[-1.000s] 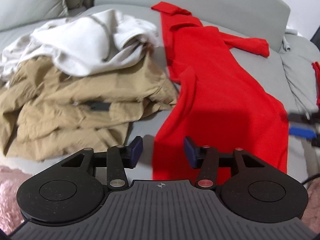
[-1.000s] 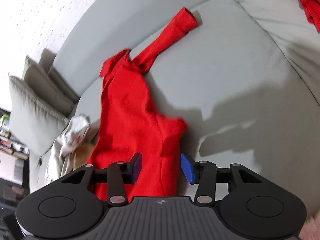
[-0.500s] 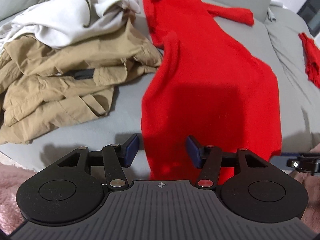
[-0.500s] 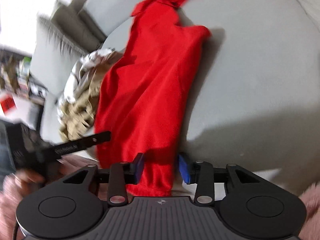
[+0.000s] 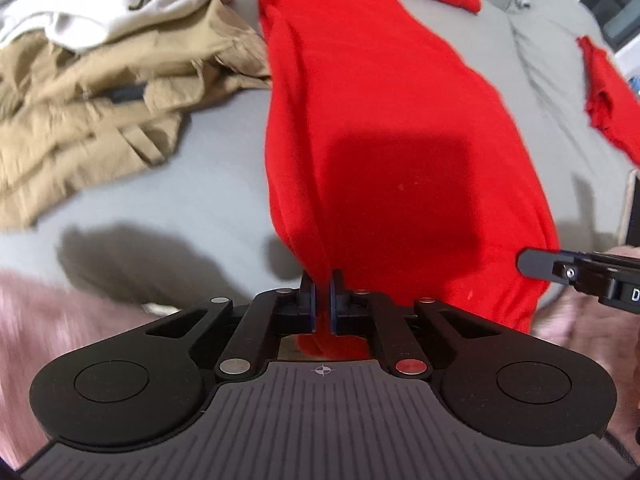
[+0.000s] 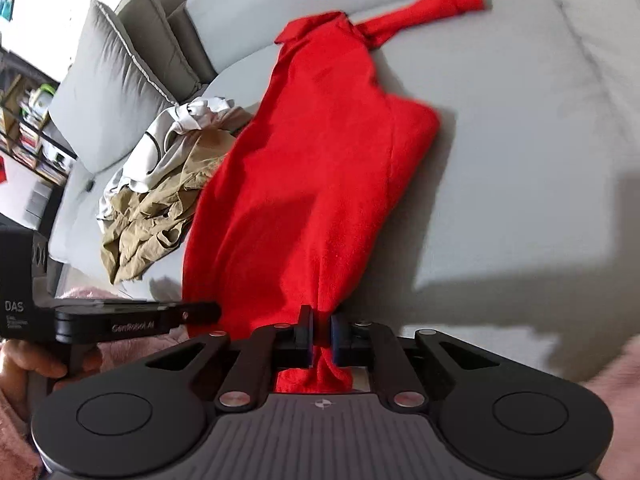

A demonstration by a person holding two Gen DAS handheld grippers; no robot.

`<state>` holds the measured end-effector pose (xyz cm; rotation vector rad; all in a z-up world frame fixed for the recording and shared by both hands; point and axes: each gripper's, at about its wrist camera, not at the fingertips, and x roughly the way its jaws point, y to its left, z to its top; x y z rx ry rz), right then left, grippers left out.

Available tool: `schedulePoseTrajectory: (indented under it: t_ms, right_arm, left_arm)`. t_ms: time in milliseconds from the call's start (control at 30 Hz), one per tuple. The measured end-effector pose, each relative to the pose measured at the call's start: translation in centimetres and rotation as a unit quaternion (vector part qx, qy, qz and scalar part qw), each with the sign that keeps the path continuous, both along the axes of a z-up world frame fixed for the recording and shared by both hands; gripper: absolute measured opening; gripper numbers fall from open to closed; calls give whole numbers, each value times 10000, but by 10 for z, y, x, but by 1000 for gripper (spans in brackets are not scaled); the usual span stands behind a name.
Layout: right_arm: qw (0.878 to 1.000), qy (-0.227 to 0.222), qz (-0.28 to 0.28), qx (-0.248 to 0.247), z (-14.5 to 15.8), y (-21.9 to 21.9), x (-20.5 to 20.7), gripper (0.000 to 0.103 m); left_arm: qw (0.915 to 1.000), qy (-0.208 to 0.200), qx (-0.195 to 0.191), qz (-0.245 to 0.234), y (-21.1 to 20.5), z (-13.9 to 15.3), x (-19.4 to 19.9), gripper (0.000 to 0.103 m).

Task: Fold clothes
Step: 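Grasp the red shirt hem with both tools and lift it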

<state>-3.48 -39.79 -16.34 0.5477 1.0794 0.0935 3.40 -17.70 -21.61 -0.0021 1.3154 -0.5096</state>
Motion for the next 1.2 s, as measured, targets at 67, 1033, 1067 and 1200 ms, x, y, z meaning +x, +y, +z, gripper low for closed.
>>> schedulePoseTrajectory:
  t_ms: [67,1033,1067,1200]
  right_arm:
    - [9998,149,91,-117,4,-7,-10,7]
    - [9589,-133,663,-2755,-41,6,116,9]
    - [9617,-224,620,-2660,-45,-3,105,8]
    - [9738,-112,380,-2237,-25,-20,103,12]
  left_arm:
    - [9999,80,61,-31,-6,-6,-13,6]
    - [9797,-1271,1412,644,-58,-12,106,11]
    - [9804,-1239,1382,659,-55,-9,107,11]
    - [9809,-1494,1018,719,-49,25,109,11]
